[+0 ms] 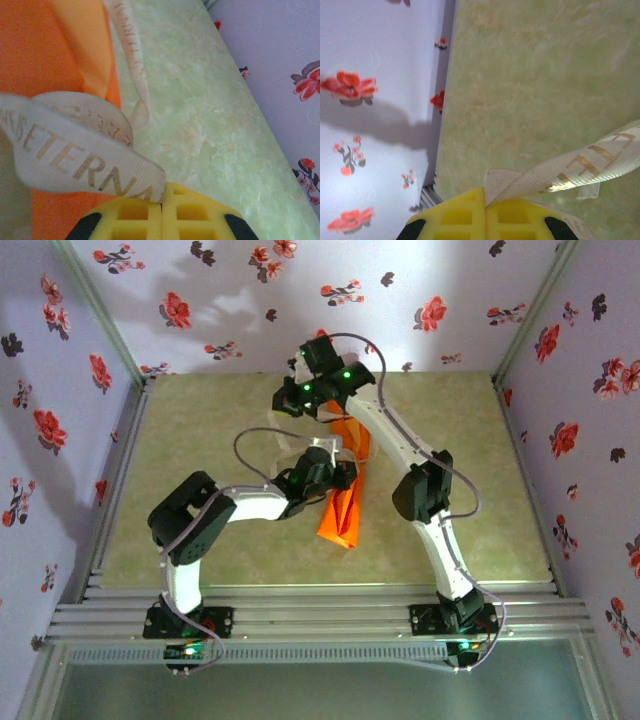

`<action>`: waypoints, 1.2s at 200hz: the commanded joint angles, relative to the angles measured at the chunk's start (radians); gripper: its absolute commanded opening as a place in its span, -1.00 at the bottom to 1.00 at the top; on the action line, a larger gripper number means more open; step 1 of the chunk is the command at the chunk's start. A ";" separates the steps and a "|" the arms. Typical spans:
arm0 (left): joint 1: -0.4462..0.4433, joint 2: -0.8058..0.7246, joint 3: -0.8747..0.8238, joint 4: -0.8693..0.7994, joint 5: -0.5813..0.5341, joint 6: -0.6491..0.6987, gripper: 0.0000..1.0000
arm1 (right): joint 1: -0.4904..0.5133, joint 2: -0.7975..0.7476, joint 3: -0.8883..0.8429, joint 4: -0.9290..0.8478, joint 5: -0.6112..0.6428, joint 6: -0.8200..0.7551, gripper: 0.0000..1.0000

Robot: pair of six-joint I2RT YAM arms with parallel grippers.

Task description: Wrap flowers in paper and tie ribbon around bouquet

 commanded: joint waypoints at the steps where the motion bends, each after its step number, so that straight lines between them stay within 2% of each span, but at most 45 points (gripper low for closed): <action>1: -0.010 -0.014 -0.003 0.083 -0.070 0.108 -1.00 | 0.042 -0.006 -0.041 -0.154 -0.060 -0.179 -1.00; 30: -0.018 -0.004 -0.006 0.085 -0.071 0.116 -1.00 | 0.076 -0.007 -0.066 -0.293 -0.025 -0.318 -1.00; 55: -0.027 -0.002 -0.024 0.103 -0.073 0.109 -1.00 | 0.083 -0.024 -0.099 -0.332 0.017 -0.370 -0.99; 68: -0.027 -0.004 -0.027 0.102 -0.074 0.103 -1.00 | 0.080 -0.020 -0.094 -0.346 0.011 -0.387 -0.65; 69: -0.027 -0.004 -0.027 0.101 -0.074 0.103 -1.00 | 0.081 -0.020 -0.092 -0.348 0.009 -0.388 -0.57; 87: -0.027 -0.005 -0.029 0.100 -0.074 0.101 -1.00 | 0.081 -0.025 -0.071 -0.351 0.020 -0.392 -0.13; 114: -0.027 -0.006 -0.026 0.100 -0.071 0.096 -1.00 | 0.081 -0.065 -0.061 -0.324 0.080 -0.378 0.11; 149: -0.027 -0.009 -0.025 0.095 -0.058 0.087 -1.00 | 0.054 -0.124 -0.061 -0.285 0.153 -0.319 0.14; 174: -0.008 -0.028 -0.012 0.053 -0.033 0.048 -1.00 | 0.010 -0.217 -0.120 -0.207 0.275 -0.233 0.15; 193: 0.031 -0.057 0.013 -0.029 0.019 -0.026 -1.00 | -0.036 -0.348 -0.272 -0.074 0.366 -0.153 0.15; 208: 0.075 -0.078 0.045 -0.106 0.102 -0.100 -1.00 | -0.069 -0.473 -0.420 0.027 0.443 -0.100 0.13; 240: 0.169 -0.106 0.109 -0.236 0.279 -0.302 -1.00 | -0.083 -0.717 -0.763 0.175 0.620 -0.037 -0.02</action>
